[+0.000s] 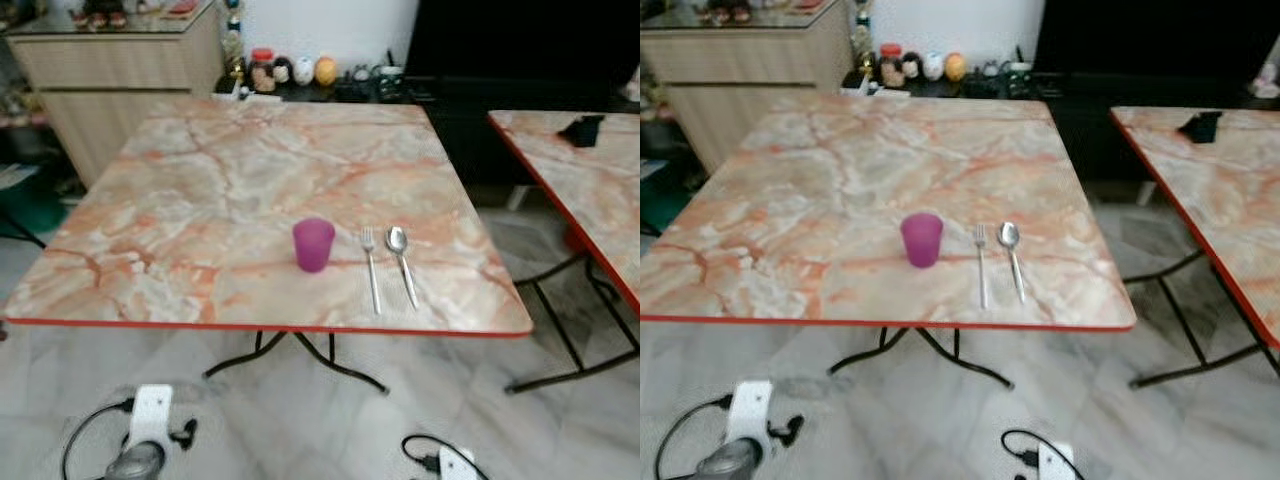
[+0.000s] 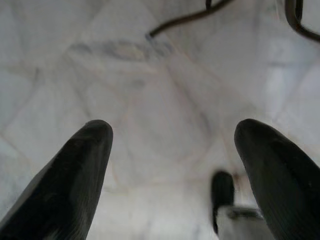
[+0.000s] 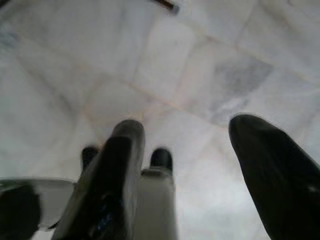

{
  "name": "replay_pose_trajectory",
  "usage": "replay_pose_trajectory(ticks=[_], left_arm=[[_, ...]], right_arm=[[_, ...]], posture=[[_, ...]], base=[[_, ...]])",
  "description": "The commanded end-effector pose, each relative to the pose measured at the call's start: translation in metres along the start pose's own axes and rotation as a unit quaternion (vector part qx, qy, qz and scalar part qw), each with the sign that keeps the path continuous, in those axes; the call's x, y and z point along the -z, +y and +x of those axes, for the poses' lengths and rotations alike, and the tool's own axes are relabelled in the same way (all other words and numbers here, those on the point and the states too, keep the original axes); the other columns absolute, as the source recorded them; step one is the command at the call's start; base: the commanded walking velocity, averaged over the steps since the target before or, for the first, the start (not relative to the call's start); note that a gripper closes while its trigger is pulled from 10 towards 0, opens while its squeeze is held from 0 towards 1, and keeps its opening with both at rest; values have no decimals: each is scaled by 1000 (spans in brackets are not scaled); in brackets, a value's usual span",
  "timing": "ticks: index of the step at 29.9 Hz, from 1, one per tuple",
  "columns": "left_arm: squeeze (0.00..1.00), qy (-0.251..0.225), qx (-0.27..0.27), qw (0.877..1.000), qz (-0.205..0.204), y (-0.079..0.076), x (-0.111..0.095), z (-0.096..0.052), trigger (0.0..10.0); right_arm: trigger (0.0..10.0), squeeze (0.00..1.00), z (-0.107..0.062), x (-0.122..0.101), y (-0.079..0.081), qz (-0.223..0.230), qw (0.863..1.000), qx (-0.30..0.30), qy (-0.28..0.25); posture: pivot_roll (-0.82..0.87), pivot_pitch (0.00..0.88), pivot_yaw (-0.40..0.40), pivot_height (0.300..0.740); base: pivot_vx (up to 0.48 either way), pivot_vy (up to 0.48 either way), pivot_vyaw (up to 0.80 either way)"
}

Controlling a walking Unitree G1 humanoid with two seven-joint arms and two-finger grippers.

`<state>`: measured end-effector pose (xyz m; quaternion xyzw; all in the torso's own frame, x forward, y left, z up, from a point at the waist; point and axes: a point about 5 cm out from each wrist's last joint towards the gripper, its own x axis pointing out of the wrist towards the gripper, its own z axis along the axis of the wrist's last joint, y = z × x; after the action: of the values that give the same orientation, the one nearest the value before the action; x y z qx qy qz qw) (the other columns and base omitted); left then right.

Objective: Setting the table

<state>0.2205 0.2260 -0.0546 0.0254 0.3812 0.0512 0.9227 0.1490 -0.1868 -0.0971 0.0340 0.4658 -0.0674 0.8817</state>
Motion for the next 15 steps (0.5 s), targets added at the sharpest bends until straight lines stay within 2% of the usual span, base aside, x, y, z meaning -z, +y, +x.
replay_pose_trajectory(ticks=[1,4,14,15], left_arm=[[0,3,-10,1000,5,8,0,-1,10000],[0,-1,-11,1000,13,9,-1,-1,10000],[0,-8,-17,1000,14,9,-2,-1,10000],[0,-10,-18,1000,10,9,-4,0,10000]], right_arm=[[10000,0,0,2,2,3,1000,-1,4],[10000,0,0,1,2,3,1000,-1,4],[10000,0,-1,2,-6,2,1000,2,7],[10000,0,-1,3,-6,1,1000,2,7]], posture=[[34,0,-3,740],[34,0,-2,740],[36,0,-7,740],[36,0,-7,740]], base=[[0,0,0],[0,0,0],[0,-432,0],[0,0,0]])
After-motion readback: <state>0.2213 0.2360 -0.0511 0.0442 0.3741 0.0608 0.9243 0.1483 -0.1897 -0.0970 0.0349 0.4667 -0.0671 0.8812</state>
